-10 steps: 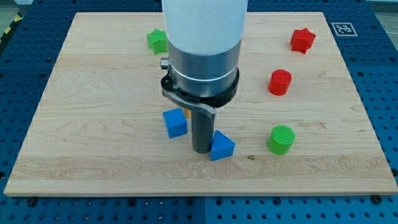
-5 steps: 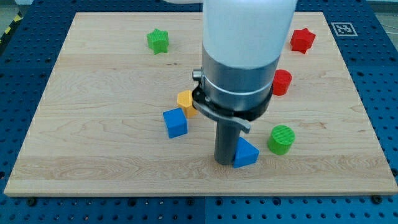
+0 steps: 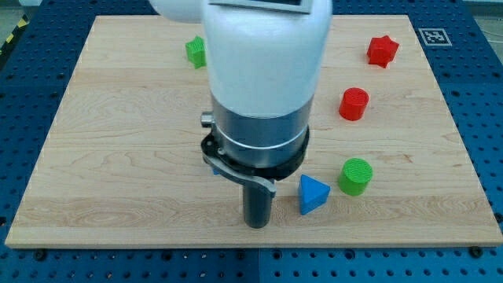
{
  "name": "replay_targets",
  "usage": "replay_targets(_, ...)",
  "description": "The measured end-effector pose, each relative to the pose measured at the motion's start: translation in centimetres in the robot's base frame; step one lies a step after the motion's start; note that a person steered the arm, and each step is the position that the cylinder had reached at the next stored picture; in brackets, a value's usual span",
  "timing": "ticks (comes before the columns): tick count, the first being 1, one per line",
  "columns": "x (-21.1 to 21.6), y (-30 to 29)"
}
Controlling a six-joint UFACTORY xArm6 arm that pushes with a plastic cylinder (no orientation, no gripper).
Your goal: Move the blue triangle to the bottom of the green circle
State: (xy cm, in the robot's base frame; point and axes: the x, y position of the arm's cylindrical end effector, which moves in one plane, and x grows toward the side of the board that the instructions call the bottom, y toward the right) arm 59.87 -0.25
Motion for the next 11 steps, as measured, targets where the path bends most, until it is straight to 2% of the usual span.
replay_targets(3,-3.3,1.5)
replay_targets(7,-3.3,9.5)
replay_targets(11,-2.1,11.8)
